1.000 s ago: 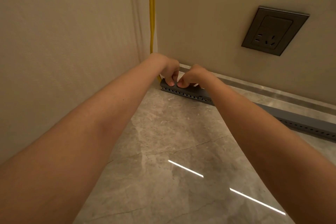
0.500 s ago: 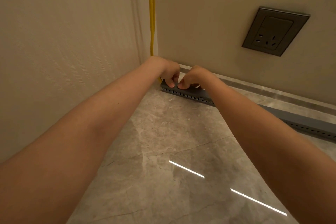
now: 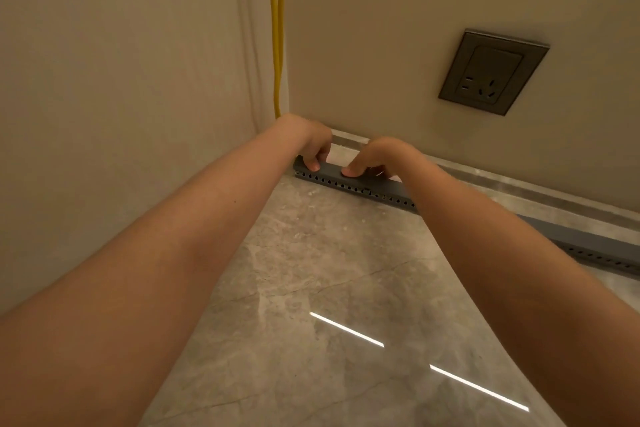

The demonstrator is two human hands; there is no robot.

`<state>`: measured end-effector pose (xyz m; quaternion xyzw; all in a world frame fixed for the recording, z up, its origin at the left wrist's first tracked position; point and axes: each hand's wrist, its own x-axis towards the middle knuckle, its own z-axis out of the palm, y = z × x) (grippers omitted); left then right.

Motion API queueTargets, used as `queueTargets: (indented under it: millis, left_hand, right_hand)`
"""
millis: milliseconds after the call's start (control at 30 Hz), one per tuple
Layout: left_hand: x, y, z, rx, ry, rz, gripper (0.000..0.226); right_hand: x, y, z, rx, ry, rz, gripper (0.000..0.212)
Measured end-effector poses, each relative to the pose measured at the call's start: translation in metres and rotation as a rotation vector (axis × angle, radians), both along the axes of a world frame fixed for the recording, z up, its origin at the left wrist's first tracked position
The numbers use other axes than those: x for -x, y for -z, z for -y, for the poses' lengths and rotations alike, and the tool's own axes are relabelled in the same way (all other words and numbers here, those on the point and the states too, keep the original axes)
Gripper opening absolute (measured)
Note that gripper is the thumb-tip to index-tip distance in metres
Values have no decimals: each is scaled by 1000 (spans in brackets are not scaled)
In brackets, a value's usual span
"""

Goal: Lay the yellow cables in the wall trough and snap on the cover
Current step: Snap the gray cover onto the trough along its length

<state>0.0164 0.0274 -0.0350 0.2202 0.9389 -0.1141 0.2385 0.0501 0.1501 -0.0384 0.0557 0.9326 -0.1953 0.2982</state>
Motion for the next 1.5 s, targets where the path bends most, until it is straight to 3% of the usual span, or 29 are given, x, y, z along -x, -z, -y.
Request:
queueTargets:
  millis: [167, 267, 400, 633, 733, 867, 933, 1200, 1500]
  left_hand:
    - [4, 1, 3, -24, 12, 24, 30]
    - [5, 1, 3, -75, 21, 42, 35]
    - [10, 1, 1, -73, 5, 100, 35]
    - [20, 3, -4, -40, -21, 257, 13]
    - [19, 4, 0, -96, -34, 279, 12]
    - [19, 4, -2, -85, -67, 299, 12]
    - [20, 5, -2, -93, -79, 284, 11]
    - [22, 5, -1, -144, -83, 294, 17]
    - [10, 4, 3, -124, -69, 199, 38]
  right_hand:
    - [2, -1, 1, 24, -5, -119, 43]
    - [6, -2, 5, -53, -60, -46, 37]
    - [17, 3, 9, -72, -101, -33, 13]
    - [19, 9, 7, -34, -175, -35, 22]
    - [20, 10, 6, -14, -196, -20, 30]
    - [18, 6, 9, -12, -187, -2, 24]
    - [20, 8, 12, -16, -186, -25, 33]
    - [14, 7, 0, 168, -37, 18, 42]
    - [16, 12, 19, -30, -94, -122, 21]
